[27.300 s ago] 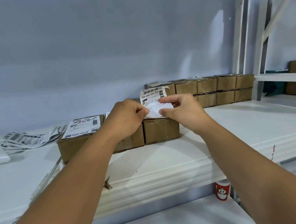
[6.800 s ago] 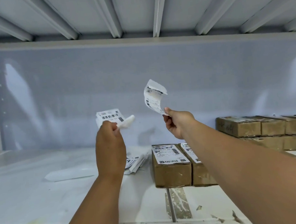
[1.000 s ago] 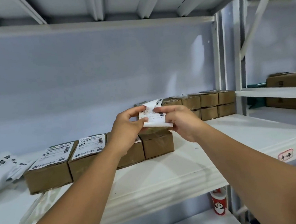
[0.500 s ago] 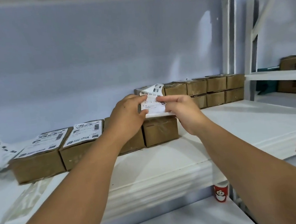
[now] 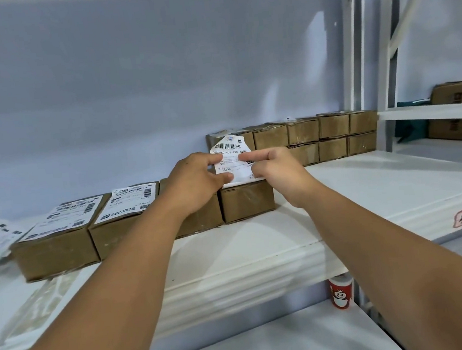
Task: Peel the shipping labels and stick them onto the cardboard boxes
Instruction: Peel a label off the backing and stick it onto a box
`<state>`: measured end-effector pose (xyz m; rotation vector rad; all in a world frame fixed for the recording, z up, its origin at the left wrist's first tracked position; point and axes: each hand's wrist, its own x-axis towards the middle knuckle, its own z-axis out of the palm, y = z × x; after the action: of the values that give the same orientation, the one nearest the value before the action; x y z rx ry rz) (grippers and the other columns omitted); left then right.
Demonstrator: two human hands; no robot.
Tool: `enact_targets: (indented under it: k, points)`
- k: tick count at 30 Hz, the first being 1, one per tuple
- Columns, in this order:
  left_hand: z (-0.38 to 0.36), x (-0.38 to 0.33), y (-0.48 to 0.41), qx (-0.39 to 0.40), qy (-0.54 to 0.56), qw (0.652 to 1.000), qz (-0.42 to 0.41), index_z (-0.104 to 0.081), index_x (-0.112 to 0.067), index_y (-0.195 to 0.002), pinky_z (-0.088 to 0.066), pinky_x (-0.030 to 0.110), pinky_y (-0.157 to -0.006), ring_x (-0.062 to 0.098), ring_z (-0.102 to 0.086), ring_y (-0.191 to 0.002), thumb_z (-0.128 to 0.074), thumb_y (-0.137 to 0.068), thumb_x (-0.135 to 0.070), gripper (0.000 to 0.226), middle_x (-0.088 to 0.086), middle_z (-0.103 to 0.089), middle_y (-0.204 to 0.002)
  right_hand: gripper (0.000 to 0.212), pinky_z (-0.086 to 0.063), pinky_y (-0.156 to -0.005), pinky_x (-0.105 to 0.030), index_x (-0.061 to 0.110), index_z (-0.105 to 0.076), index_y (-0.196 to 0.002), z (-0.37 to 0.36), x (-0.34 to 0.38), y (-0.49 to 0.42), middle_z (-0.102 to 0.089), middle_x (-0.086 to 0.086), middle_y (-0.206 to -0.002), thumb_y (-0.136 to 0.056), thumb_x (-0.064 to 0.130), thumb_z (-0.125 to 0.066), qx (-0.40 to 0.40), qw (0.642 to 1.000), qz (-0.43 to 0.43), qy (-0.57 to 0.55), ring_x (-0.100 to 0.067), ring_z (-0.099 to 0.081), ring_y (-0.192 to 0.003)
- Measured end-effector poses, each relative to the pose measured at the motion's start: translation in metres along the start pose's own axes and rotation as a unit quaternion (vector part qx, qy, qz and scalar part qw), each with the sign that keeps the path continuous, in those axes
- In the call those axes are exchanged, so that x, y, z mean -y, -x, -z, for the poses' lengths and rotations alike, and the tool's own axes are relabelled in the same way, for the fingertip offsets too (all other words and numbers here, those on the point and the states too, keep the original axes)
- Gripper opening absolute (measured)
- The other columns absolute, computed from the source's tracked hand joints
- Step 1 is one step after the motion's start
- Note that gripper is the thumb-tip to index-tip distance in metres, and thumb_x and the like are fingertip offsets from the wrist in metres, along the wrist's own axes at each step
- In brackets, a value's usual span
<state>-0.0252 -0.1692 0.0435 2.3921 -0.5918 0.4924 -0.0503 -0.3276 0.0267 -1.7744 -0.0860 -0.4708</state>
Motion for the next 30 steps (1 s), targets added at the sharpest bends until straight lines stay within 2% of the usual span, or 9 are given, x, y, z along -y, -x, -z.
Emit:
enact_targets:
  k: [5, 8, 13, 16, 20, 26, 30]
  points:
    - [-0.0012, -0.0006, -0.0004, -0.004, -0.038, 0.999, -0.024, -0.048, -0.022, -0.136, -0.036, 0.028, -0.098, 0.017, -0.050, -0.117, -0.064, -0.087, -0.030, 0.052, -0.003, -0.046, -0.139, 0.041, -0.048, -0.087, -0.018, 0.011, -0.064, -0.121, -0.0013, -0.0005, 0.0000, -0.064, -0.002, -0.111, -0.086, -0.003, -0.050, -0.001, 1.000, 0.001, 0.003, -0.010, -0.060, -0.096]
    - [-0.0026, -0.0001, -0.0008, -0.003, -0.048, 0.998, -0.029, -0.047, -0.022, -0.137, -0.037, 0.028, -0.097, 0.018, -0.053, -0.113, -0.065, -0.087, -0.028, 0.053, -0.003, -0.046, -0.139, 0.042, -0.046, -0.079, -0.013, 0.011, -0.062, -0.124, -0.0010, -0.0002, 0.0006, -0.063, 0.000, -0.110, -0.086, -0.002, -0.049, 0.002, 1.000, 0.006, 0.010, -0.006, -0.059, -0.093]
    - [-0.0028, 0.0004, -0.0009, 0.000, -0.055, 0.998, -0.036, -0.045, -0.023, -0.138, -0.034, 0.025, -0.093, 0.018, -0.053, -0.112, -0.063, -0.088, -0.028, 0.053, -0.004, -0.045, -0.139, 0.044, -0.045, -0.077, -0.013, 0.012, -0.061, -0.127, -0.0016, -0.0005, 0.0016, -0.063, 0.000, -0.117, -0.086, -0.001, -0.050, -0.002, 1.000, 0.012, 0.029, -0.008, -0.058, -0.096]
    - [-0.0028, 0.0002, -0.0009, 0.003, -0.060, 0.997, -0.038, -0.043, -0.023, -0.140, -0.034, 0.025, -0.095, 0.018, -0.052, -0.114, -0.061, -0.090, -0.027, 0.054, -0.004, -0.042, -0.142, 0.045, -0.045, -0.074, -0.011, 0.013, -0.060, -0.127, -0.0012, -0.0002, 0.0016, -0.062, 0.002, -0.112, -0.086, -0.001, -0.049, -0.007, 0.999, 0.019, 0.039, -0.003, -0.057, -0.088]
    - [-0.0028, -0.0002, -0.0012, 0.004, -0.070, 0.997, -0.042, -0.041, -0.022, -0.141, -0.035, 0.028, -0.099, 0.019, -0.051, -0.117, -0.060, -0.090, -0.027, 0.054, -0.004, -0.040, -0.144, 0.044, -0.045, -0.074, -0.012, 0.015, -0.060, -0.127, -0.0010, -0.0006, 0.0011, -0.061, 0.005, -0.107, -0.087, 0.001, -0.050, -0.011, 0.999, 0.022, 0.048, 0.002, -0.056, -0.082]
    - [-0.0031, -0.0006, -0.0007, -0.001, -0.086, 0.995, -0.050, -0.039, -0.022, -0.142, -0.033, 0.025, -0.098, 0.018, -0.050, -0.118, -0.059, -0.090, -0.030, 0.055, -0.005, -0.038, -0.145, 0.046, -0.047, -0.077, -0.013, 0.015, -0.060, -0.128, -0.0009, -0.0002, 0.0005, -0.062, 0.002, -0.113, -0.086, 0.001, -0.050, -0.007, 0.999, 0.017, 0.050, -0.001, -0.057, -0.087]
    - [-0.0038, -0.0007, 0.0001, -0.003, -0.090, 0.994, -0.054, -0.039, -0.022, -0.142, -0.033, 0.025, -0.098, 0.018, -0.050, -0.119, -0.059, -0.091, -0.030, 0.056, -0.004, -0.038, -0.145, 0.046, -0.046, -0.074, -0.010, 0.014, -0.059, -0.129, -0.0007, 0.0004, 0.0013, -0.061, 0.003, -0.109, -0.087, 0.000, -0.049, -0.006, 0.998, 0.022, 0.055, 0.002, -0.056, -0.081]
